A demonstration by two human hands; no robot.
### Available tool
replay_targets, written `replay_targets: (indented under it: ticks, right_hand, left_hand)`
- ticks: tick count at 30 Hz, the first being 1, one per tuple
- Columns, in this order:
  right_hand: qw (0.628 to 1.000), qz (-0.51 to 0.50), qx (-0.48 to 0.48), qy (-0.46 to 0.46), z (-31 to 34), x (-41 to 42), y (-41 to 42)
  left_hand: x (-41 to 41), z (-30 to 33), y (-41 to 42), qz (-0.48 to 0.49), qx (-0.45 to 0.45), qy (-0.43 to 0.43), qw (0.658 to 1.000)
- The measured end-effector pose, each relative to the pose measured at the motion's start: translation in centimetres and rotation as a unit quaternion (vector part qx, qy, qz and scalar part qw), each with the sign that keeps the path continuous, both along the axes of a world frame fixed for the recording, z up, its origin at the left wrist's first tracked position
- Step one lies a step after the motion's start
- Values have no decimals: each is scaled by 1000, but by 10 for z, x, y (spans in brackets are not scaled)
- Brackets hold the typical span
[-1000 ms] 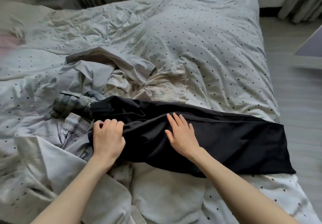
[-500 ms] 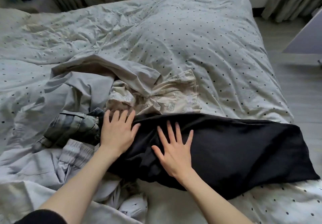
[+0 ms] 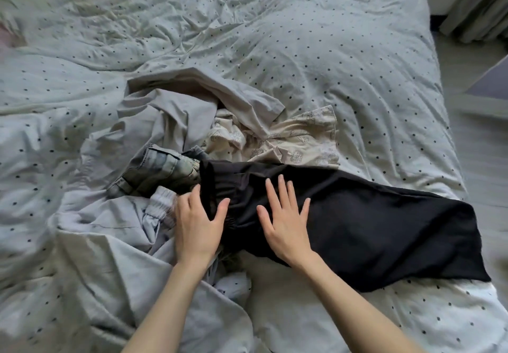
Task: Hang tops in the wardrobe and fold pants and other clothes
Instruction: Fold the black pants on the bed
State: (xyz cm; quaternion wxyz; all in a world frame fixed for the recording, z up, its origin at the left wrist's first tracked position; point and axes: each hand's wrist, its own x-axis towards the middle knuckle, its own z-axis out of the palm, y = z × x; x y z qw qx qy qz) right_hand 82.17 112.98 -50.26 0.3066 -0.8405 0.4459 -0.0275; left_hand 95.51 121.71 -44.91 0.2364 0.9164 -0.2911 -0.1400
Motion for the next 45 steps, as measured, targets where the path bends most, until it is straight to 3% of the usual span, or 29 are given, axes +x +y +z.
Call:
replay_targets:
  ticks: [4, 9, 15, 17, 21, 25, 29, 34, 42, 45]
  right_hand:
    - [997, 79, 10, 26, 18, 13, 22]
    - [991, 124, 41, 31, 17, 21, 28]
    - [993, 100, 61, 15, 16, 12, 26]
    - [993, 100, 61, 16, 17, 10, 27]
    - [991, 122, 48, 21, 22, 9, 27]
    - [991, 128, 39, 5, 26, 6, 29]
    - [992, 120, 47, -3, 32, 4, 32]
    - [985, 154, -56, 44, 57, 13, 31]
    - [973, 199, -116, -32, 120, 63, 36]
    - [965, 231, -103, -71, 140, 90, 39]
  left_hand:
    - [6, 3, 0, -11, 54, 56, 997]
    - [17, 6, 4, -23, 52, 154, 986]
    - [4, 7, 10, -64, 30, -10, 997]
    - [3, 7, 9, -67, -1, 34, 997]
    - [8, 12, 0, 20, -47, 125, 991]
    - [14, 15, -17, 9, 5, 61, 998]
    - [13, 27, -22, 11, -44, 44, 998]
    - [24, 59, -10, 28, -104, 50, 993]
    - [71, 129, 18, 69, -209, 114, 969]
    - [87, 155, 28, 103, -216, 73, 968]
